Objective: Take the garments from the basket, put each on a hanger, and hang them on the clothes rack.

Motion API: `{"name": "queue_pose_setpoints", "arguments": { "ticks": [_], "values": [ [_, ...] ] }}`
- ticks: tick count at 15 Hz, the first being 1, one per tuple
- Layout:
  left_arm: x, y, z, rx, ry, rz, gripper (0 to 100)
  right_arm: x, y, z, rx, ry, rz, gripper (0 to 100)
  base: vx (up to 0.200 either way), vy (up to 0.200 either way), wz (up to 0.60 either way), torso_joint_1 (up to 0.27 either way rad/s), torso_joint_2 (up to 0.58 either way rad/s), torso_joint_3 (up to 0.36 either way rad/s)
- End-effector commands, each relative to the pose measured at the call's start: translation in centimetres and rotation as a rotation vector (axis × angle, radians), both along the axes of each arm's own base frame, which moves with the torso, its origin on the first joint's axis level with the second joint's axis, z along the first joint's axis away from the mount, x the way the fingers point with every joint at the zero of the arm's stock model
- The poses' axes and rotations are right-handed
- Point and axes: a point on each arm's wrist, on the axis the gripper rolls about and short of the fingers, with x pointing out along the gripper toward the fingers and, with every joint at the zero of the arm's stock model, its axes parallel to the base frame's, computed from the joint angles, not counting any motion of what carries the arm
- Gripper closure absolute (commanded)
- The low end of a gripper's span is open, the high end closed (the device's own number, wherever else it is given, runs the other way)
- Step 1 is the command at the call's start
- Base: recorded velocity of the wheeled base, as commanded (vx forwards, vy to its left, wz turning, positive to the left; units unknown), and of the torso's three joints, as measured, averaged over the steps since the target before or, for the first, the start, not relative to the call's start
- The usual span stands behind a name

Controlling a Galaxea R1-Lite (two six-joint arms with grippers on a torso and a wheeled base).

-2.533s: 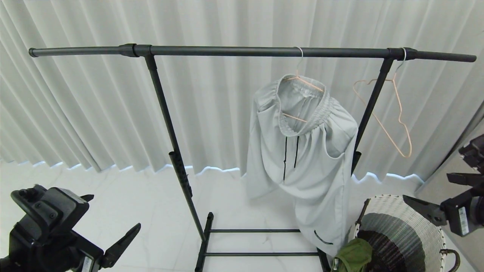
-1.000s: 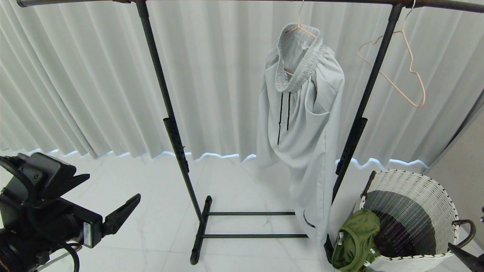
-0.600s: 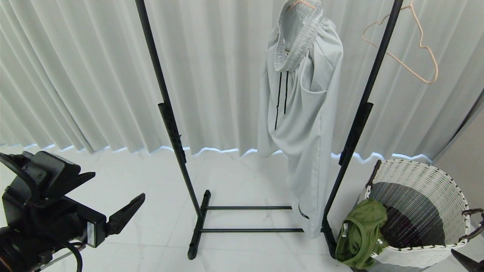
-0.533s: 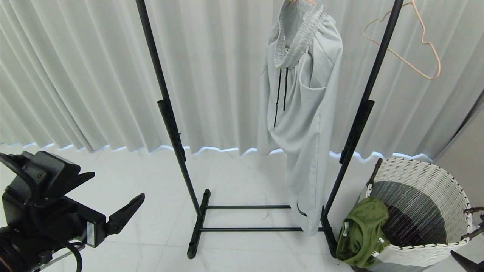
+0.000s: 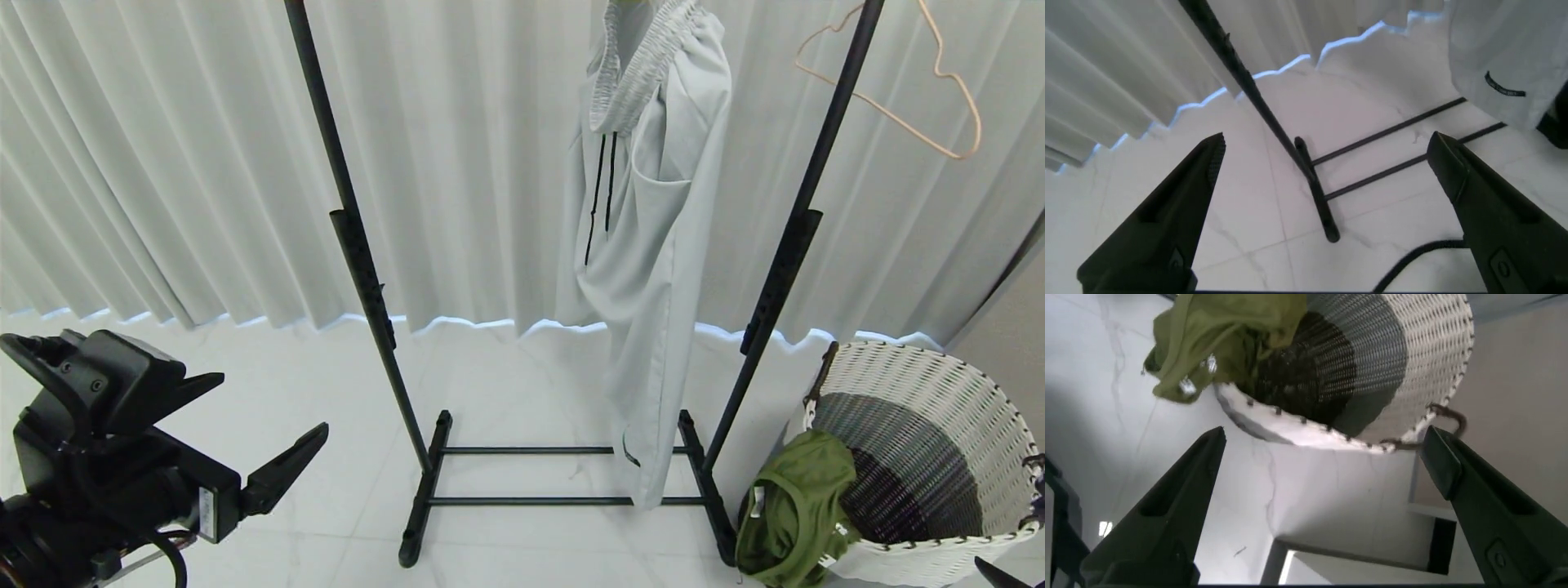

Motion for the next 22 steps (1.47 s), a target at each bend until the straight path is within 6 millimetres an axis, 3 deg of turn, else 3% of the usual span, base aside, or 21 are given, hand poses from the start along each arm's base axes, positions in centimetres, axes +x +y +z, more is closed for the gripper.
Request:
{"name": "queue_pose_setpoints", "arguments": {
  "ticks": [1,4,8,11,17,22],
  "values": [
    [0.0,-0.2,0.0,0.000,0.002,-0.016,0,-0.1,0.0,-0.7,-0.004,0.029,0.001,0,0.200,0.000,0.00,0.007,0.01,-0.002],
    [0.0,-0.3,-0.1,0.002,0.004,-0.020,0,-0.5,0.0,-2.2,-0.003,0.094,0.007,0,0.200,0.000,0.00,0.002,0.01,0.001],
    [0.2,-0.3,-0.3,0.011,0.013,-0.021,0,1.5,0.4,-3.2,0.032,0.179,0.063,0,0.200,0.000,0.00,0.001,0.00,0.004],
    [0.4,-0.4,-0.4,0.017,0.023,-0.024,0,3.4,0.8,-4.3,0.051,0.218,0.092,0,0.000,0.000,0.00,0.000,0.00,0.000],
    [0.4,-0.9,-0.6,0.021,0.034,-0.051,0,7.1,1.7,-8.4,0.083,0.391,0.149,0,0.000,0.000,0.00,0.000,0.00,0.000],
    [0.5,-0.9,-0.9,0.026,0.049,-0.051,0,8.2,1.9,-12.3,0.079,0.452,0.130,0,0.000,0.000,0.00,0.000,0.00,0.000]
  ]
}}
